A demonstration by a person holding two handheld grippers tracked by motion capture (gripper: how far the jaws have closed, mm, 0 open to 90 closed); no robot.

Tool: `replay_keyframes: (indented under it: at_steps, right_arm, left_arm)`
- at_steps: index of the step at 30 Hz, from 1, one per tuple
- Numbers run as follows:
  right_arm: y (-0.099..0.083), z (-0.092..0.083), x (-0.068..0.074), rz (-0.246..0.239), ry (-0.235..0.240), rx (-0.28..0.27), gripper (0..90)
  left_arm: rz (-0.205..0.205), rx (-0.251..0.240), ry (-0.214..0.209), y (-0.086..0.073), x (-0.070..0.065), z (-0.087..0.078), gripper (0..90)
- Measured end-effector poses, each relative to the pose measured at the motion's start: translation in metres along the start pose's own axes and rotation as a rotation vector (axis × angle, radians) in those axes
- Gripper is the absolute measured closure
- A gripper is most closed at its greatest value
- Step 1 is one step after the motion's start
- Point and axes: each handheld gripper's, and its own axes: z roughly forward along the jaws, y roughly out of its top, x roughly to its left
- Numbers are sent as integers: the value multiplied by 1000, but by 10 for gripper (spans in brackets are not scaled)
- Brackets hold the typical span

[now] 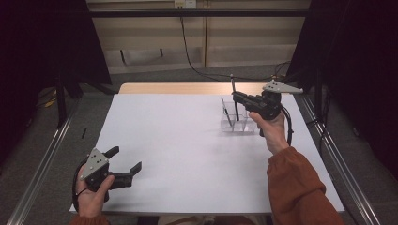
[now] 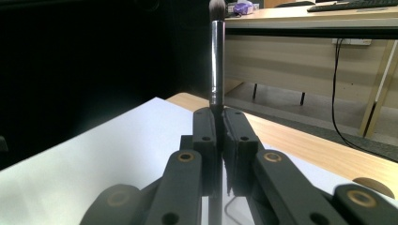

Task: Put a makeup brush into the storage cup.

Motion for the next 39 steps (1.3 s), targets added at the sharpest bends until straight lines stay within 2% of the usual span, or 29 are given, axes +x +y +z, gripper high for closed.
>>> replay_keyframes:
  at_steps: [3,11,25,34,39]
  right_arm:
    - [2,5,-1,2,-2,14,842]
    - [7,17,-1,-4,-21,10,842]
    - [14,41,-7,-24,-96,29,841]
    - [8,50,-14,-4,-114,35,842]
    - [6,51,-16,-9,-119,37,842]
  left_arm:
    - [1,1,-6,0,0,0,17]
    - [2,2,-7,0,0,1,17]
    - [3,1,-12,0,1,1,17]
    - [2,5,-13,0,0,2,17]
    - [0,3,-12,0,1,2,17]
